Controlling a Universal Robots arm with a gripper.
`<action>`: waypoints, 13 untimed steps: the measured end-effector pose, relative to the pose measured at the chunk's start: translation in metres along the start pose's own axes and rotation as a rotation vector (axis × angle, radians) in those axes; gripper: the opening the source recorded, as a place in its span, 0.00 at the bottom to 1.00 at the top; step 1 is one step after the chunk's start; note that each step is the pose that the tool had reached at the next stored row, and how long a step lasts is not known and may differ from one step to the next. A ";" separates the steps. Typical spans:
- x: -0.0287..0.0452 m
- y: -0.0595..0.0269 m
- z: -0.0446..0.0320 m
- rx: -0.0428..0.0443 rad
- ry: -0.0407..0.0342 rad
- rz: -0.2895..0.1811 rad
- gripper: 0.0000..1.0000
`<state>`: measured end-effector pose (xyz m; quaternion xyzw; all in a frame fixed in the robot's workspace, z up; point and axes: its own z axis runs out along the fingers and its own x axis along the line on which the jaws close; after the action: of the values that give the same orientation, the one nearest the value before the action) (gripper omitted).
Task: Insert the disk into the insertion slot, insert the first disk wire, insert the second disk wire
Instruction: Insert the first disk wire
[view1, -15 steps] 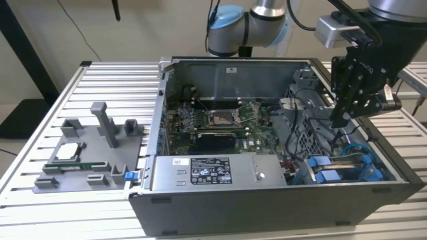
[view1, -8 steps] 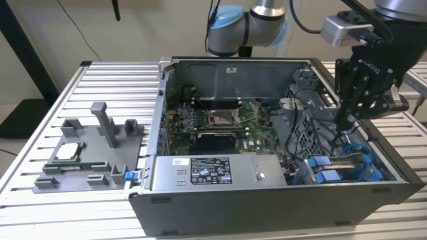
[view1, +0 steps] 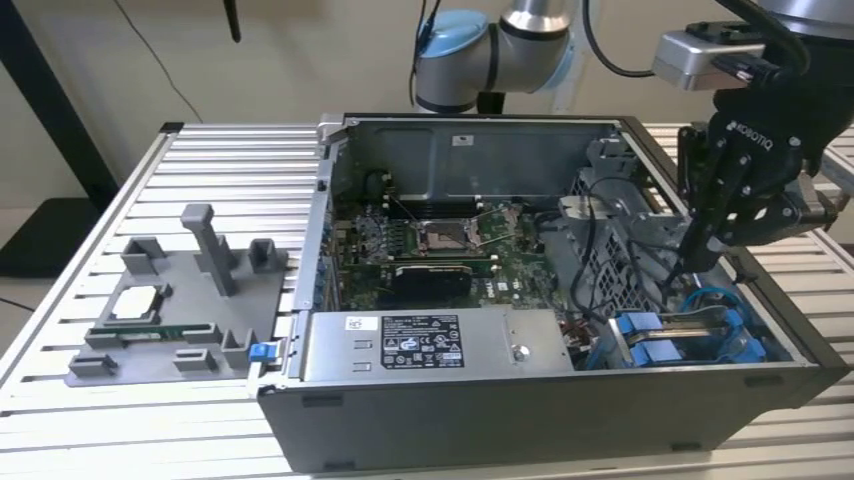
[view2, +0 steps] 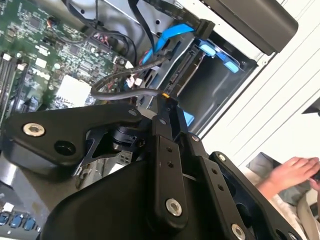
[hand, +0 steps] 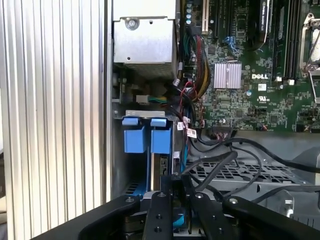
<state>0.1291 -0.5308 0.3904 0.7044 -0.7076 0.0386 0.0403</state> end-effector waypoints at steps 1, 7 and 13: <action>-0.0001 -0.0005 0.0002 -0.0019 0.0082 0.000 0.00; -0.0001 -0.0006 0.0004 -0.0023 0.0138 0.000 0.00; -0.0004 -0.0027 0.0030 -0.0159 0.0366 -0.002 0.00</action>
<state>0.1318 -0.5307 0.3874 0.7039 -0.7064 0.0458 0.0589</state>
